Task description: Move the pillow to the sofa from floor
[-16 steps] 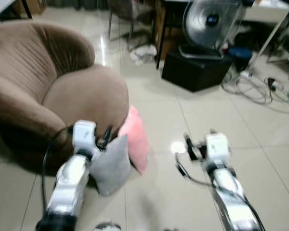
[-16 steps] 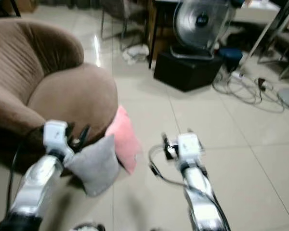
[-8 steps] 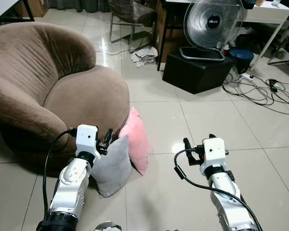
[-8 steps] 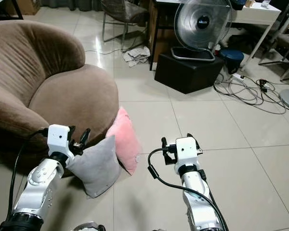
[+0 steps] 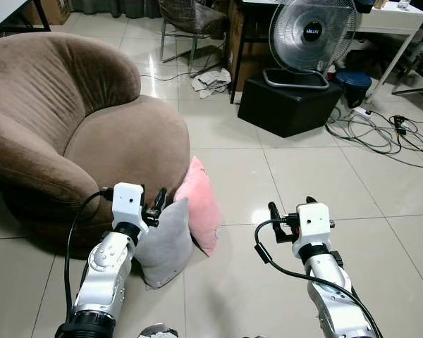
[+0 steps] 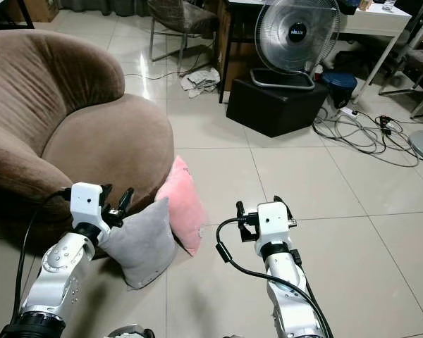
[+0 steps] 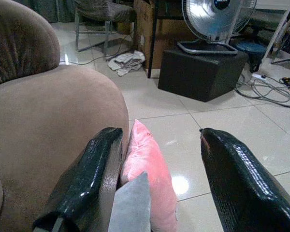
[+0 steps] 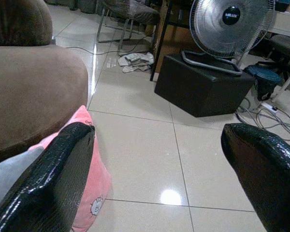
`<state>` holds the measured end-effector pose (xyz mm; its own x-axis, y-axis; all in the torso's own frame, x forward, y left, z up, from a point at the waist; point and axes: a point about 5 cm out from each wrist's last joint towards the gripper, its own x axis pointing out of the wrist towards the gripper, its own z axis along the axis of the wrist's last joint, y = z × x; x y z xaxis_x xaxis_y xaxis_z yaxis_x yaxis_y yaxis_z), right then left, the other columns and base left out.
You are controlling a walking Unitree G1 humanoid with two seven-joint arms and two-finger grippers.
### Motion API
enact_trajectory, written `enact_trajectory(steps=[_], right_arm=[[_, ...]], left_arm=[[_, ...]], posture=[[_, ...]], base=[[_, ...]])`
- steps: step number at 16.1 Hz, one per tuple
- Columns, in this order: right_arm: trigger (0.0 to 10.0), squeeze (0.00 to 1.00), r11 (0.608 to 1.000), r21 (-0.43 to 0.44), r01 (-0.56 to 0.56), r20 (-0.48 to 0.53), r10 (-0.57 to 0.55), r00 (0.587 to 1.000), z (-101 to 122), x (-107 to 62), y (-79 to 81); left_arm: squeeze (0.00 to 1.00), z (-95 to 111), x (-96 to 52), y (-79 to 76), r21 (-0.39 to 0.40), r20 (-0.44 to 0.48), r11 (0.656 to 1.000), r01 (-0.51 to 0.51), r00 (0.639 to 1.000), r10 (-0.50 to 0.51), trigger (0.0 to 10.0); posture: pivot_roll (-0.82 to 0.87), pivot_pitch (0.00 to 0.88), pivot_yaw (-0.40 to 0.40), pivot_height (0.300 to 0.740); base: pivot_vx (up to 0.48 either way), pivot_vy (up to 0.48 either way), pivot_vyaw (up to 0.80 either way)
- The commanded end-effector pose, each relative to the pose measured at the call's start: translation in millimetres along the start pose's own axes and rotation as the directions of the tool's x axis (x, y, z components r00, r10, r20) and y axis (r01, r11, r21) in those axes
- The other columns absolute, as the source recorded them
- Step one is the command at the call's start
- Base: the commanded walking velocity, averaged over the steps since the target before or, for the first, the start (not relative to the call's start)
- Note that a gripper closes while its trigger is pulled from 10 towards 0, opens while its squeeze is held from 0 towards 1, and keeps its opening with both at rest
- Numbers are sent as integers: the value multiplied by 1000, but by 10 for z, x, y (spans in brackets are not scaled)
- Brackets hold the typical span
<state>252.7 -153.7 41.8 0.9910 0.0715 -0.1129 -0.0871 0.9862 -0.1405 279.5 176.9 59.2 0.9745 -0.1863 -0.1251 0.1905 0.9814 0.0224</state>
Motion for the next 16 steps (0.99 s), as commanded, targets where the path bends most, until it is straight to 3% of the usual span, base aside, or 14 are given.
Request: enact_trajectory(steps=[1,6,16], right_arm=[[10000,0,1000,0,14,-3,-14,1000,-20,-8,-31],[10000,0,1000,-1,8,-8,-8,1000,-29,-3,-20],[10000,0,1000,-1,1,-13,-1,1000,-54,-16,1]], left_arm=[[0,1,21,-33,24,2,1000,13,1000,-13,10000],[0,9,35,-50,67,1,997,26,1000,-27,10000],[0,-10,58,-67,95,-16,995,41,999,-40,10000]], posture=[[156,31,-49,740],[156,30,-48,740],[151,24,-41,740]], base=[[0,0,0],[0,49,0],[0,466,0]])
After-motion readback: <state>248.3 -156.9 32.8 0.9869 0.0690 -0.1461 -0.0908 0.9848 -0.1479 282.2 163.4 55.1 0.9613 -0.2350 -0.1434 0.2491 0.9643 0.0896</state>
